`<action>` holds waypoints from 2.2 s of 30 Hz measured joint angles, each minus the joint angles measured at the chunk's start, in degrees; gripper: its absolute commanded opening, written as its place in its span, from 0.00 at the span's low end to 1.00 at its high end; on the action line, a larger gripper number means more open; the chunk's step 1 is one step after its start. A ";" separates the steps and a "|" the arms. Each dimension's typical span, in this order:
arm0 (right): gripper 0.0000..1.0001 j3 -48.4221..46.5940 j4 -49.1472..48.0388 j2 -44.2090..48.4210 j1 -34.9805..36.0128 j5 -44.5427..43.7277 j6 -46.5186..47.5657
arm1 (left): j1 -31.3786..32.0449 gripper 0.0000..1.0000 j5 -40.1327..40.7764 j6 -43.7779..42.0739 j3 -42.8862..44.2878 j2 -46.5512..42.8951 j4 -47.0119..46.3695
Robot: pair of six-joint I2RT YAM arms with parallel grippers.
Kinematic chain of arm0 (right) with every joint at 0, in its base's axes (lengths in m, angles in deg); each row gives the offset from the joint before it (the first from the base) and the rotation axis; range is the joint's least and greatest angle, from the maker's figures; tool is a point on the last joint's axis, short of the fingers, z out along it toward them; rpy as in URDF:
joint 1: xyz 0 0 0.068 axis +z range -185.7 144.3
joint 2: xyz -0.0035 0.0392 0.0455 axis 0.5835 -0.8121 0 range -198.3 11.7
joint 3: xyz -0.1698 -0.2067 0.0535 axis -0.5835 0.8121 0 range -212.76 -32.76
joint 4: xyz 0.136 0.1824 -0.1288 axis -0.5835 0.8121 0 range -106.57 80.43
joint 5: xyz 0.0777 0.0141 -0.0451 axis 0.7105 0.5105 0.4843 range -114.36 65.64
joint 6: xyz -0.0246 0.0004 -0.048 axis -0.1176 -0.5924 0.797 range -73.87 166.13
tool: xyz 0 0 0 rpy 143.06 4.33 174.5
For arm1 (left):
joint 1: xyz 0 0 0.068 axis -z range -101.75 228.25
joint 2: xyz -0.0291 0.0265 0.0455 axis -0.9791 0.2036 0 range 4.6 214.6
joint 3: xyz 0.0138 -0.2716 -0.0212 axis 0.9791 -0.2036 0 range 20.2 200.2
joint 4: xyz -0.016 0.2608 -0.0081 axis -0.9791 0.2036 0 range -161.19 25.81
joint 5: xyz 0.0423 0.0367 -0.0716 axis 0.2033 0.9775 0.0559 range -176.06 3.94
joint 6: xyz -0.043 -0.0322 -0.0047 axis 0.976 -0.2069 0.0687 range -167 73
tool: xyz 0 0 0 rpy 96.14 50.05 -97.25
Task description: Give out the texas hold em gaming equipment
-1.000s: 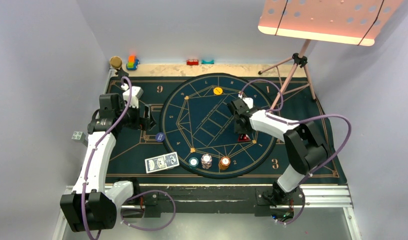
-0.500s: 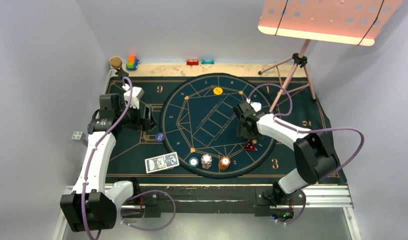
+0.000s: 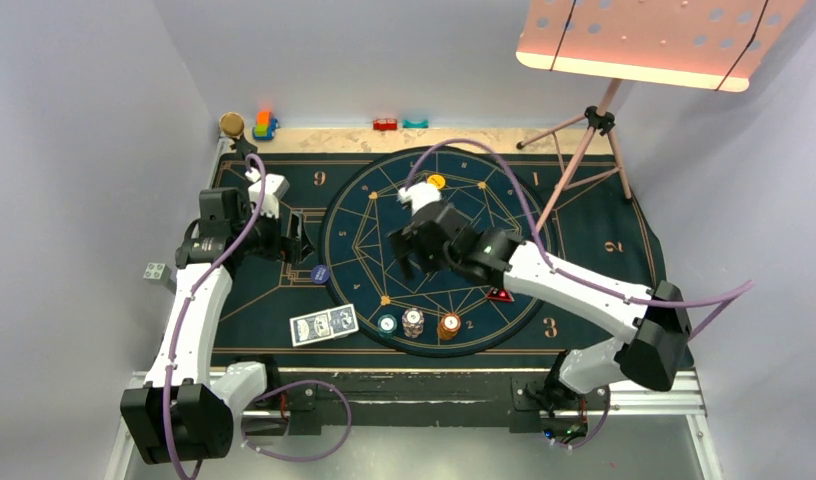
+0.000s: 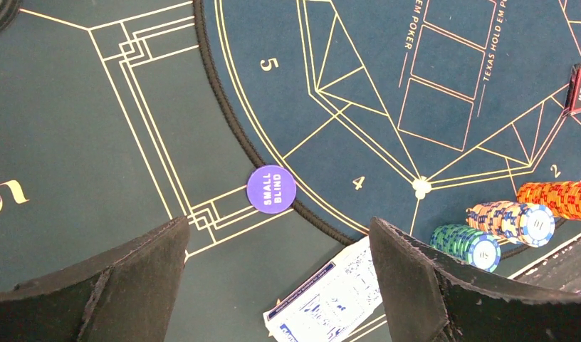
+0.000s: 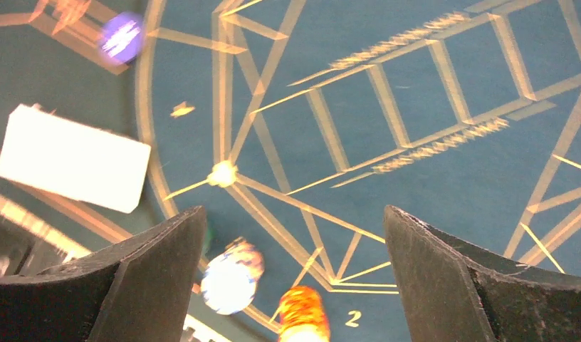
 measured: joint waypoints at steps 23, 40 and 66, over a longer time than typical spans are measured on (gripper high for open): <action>0.82 2.49 -7.65 -13.46 16.11 17.22 12.92 | 0.00 1.00 -0.09 0.04 -0.55 1.64 -0.15; 0.61 2.56 -7.78 -19.85 16.90 16.70 14.80 | 0.00 1.00 1.99 0.48 -0.55 1.51 -0.24; 0.00 -2.84 -6.60 -19.82 16.70 13.62 14.91 | -0.37 1.00 4.46 1.53 -0.55 0.59 -1.05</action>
